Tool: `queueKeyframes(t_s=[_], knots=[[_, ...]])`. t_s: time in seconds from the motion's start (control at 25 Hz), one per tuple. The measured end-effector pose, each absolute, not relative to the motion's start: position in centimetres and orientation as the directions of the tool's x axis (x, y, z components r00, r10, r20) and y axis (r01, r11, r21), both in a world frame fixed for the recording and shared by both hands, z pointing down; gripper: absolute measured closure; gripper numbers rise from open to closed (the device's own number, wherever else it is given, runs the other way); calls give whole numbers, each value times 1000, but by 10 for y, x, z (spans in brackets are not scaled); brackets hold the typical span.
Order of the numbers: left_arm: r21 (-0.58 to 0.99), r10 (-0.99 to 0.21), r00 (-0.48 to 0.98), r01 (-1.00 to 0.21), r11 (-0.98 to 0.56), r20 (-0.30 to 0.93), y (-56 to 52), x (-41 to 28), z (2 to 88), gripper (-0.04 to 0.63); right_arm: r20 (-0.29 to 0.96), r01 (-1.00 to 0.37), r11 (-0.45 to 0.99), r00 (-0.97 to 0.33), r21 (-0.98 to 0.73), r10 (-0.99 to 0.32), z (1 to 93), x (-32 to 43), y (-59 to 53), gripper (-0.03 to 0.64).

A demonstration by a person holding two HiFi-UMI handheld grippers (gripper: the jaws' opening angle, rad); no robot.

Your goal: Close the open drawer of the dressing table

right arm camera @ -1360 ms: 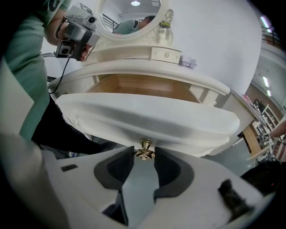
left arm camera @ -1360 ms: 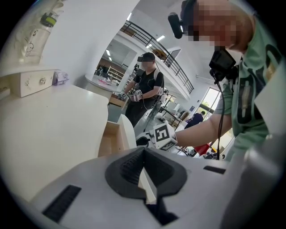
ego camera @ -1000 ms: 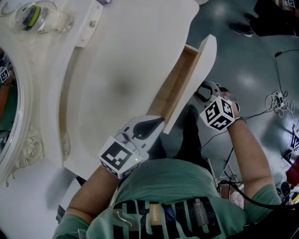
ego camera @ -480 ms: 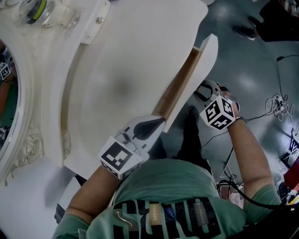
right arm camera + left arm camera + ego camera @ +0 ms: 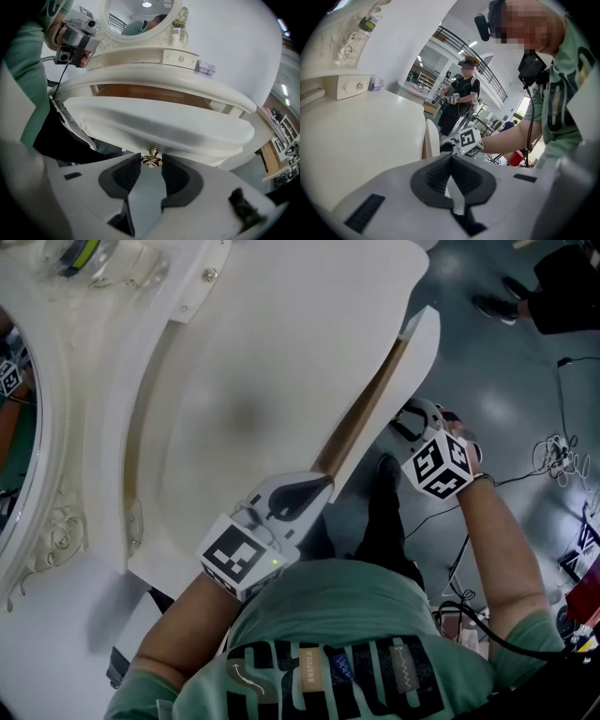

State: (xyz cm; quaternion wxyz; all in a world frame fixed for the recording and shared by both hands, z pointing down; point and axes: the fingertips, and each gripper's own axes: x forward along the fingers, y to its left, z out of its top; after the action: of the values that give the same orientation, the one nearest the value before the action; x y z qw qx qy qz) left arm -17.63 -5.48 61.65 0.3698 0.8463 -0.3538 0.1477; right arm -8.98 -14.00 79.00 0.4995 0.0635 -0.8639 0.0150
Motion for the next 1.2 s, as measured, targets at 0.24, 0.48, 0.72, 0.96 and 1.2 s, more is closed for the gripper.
queueKeyframes(t_s=[0.24, 0.48, 0.72, 0.96, 1.2], knots=[[522, -502, 703, -711, -471, 505, -55, -181, 615, 588, 865, -121, 992, -493, 39, -94, 790, -96, -142, 472], [528, -506, 704, -710, -467, 499, -51, -187, 615, 588, 867, -117, 992, -489, 41, -93, 791, -102, -143, 472], [524, -514, 684, -728, -442, 517, -52, -196, 615, 588, 867, -117, 992, -489, 45, -97, 791, -109, -146, 472], [519, -532, 689, -723, -456, 492, -49, -200, 615, 588, 866, -114, 992, -489, 51, -100, 791, -117, -148, 472], [522, -541, 685, -726, -448, 488, -45, -205, 614, 588, 865, -110, 992, -491, 57, -104, 790, -126, -150, 472]])
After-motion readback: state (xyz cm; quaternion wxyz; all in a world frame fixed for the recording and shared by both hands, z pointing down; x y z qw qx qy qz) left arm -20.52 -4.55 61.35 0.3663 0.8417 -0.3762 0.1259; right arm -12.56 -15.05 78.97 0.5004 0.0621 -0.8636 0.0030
